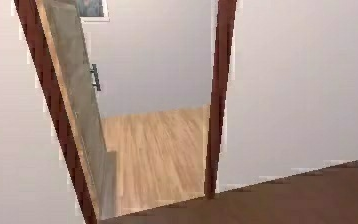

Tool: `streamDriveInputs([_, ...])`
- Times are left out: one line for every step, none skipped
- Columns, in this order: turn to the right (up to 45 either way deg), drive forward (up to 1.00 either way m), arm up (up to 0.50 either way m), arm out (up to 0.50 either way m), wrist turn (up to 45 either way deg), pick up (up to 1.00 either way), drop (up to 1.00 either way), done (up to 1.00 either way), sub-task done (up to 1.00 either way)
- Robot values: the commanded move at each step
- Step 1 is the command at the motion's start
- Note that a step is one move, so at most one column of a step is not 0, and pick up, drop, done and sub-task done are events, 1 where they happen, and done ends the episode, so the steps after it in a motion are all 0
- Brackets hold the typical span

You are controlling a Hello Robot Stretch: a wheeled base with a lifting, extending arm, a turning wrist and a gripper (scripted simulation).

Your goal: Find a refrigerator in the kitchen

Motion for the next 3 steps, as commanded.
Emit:
streamDriveInputs([0.0,1.00,0.00,0.00,0.0,0.00,0.00,0.00,0.00])
streamDriveInputs([-9.0,0.00,0.00,0.00,0.0,0.00,0.00,0.00,0.00])
streamDriveInputs([0.0,0.35,0.00,0.00,0.0,0.00,0.00,0.00,0.00])
